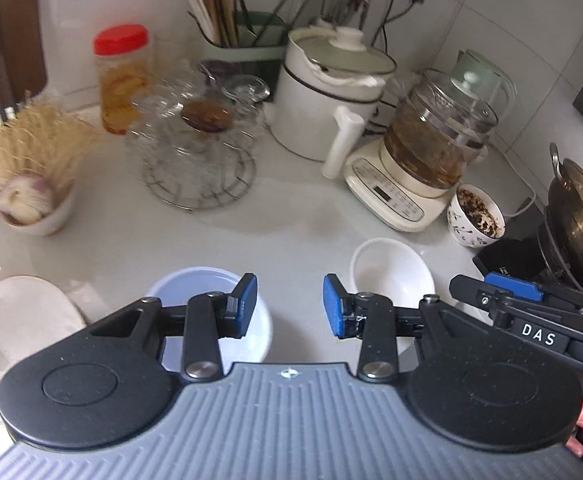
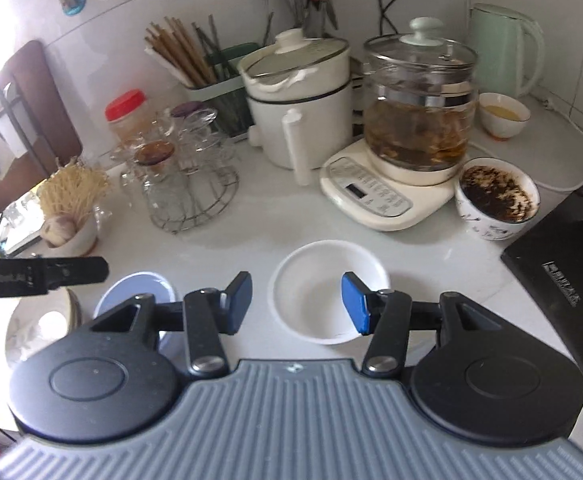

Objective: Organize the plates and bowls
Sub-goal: 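Withdraw both grippers and move them to the stacked white ceramic bowls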

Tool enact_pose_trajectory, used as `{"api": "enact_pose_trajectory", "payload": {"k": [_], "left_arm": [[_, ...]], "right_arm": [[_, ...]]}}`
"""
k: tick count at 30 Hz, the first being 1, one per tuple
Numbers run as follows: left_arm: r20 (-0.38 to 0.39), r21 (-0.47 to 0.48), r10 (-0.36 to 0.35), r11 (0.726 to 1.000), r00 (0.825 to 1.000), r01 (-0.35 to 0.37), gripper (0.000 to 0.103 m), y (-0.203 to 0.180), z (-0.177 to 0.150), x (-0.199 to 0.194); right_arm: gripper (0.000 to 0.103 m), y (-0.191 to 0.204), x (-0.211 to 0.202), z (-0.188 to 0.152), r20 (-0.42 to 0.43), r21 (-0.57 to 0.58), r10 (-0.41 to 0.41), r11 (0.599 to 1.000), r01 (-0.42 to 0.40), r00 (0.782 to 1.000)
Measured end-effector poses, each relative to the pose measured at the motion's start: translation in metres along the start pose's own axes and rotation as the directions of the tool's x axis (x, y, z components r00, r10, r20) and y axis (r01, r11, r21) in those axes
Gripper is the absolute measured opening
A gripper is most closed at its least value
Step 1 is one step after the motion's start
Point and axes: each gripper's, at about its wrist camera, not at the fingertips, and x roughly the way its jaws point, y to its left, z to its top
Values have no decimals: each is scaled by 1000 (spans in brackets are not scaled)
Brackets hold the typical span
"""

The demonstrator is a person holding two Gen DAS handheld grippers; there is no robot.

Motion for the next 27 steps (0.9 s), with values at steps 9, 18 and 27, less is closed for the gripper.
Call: {"api": "enact_pose_trajectory", "payload": {"k": [9,18,27], "left_arm": [[-29,4,-19,1000,999,19,42,-31,6,45],[-84,-58,-46,997,995,41,42,-37,1,88],[-143,-134,-101,988,985,82,42,-33,-1,127]], "right_arm": [[53,-46,18,2,-5,25,-27,999,28,1000],[53,-86,44,6,-50,105,9,994,-4,999],[53,-104,82,2,-128,160,112,983,-91,985]]}}
